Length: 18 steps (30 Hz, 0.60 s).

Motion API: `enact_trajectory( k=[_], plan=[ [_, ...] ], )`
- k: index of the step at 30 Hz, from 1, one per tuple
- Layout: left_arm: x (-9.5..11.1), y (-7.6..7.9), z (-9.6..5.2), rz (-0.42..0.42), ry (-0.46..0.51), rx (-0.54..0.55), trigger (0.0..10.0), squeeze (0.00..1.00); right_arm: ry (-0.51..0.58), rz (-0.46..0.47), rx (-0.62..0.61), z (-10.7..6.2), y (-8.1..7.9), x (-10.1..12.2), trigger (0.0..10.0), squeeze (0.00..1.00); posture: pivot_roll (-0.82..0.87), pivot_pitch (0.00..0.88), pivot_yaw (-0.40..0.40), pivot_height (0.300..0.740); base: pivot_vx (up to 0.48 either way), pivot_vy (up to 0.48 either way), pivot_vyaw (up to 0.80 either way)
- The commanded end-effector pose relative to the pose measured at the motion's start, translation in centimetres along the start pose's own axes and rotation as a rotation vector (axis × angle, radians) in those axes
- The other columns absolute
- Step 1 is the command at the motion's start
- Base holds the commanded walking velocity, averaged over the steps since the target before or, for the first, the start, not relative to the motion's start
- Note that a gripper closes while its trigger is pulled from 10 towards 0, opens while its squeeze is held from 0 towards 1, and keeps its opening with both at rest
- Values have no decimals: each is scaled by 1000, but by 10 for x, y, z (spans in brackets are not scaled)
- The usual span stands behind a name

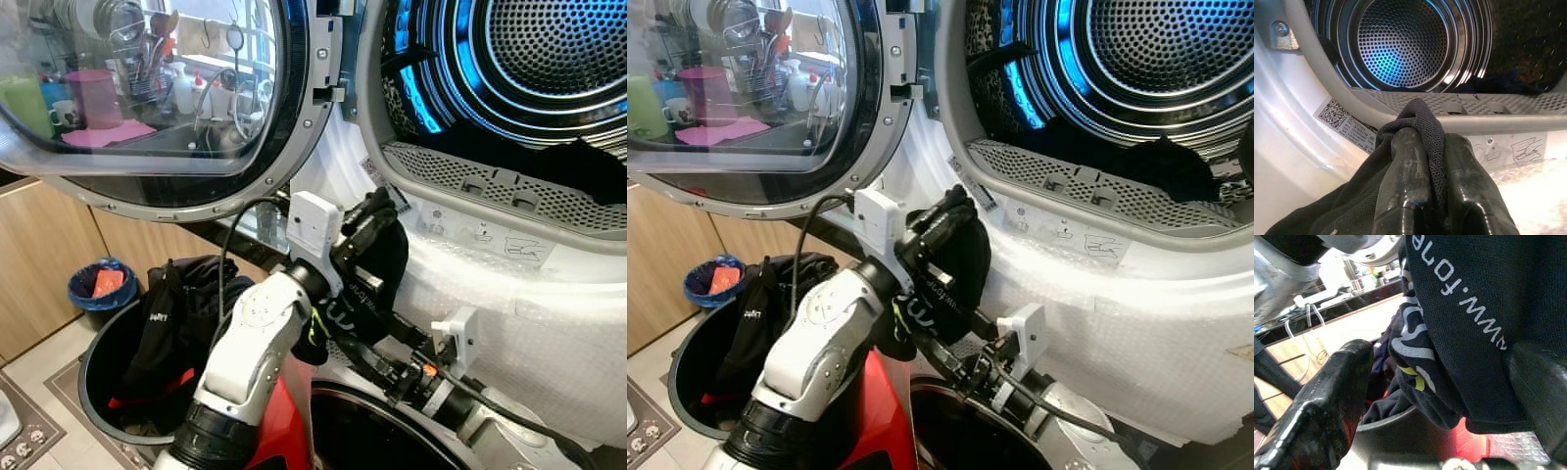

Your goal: Clothes washing

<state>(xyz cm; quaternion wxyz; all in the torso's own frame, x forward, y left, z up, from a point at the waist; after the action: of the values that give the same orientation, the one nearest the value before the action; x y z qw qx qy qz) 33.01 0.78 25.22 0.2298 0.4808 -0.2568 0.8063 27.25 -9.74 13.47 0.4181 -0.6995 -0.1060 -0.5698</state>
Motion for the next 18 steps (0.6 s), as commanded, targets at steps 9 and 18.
enact_trajectory(
  k=[9, 18],
  plan=[
    [21, 25, 20, -3, 80, -34, 10000, 0, 82, 11, -206, 19, 15, 13, 10000, 0, 25, 0, -34, 740, 0, 0, 0],
    [22, 37, 24, -24, 92, -40, 10000, 0, 114, 38, -276, 25, 18, 15, 10000, 0, 29, 0, -32, 740, 0, 0, 0]
  ],
)
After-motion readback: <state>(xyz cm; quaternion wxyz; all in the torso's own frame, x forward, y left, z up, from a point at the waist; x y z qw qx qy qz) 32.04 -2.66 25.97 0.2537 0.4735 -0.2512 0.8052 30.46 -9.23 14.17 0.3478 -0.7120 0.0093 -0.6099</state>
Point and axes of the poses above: a point about 5 cm out from each wrist's last joint towards the gripper, its own z axis pointing out of the wrist towards the gripper, its own x axis along the axis of the wrist's last joint, y = z × x, the point moved 3 cm from there along z, pointing out of the wrist towards the gripper, and after that the axes turned 10 degrees about z, right-handed, at the moved point
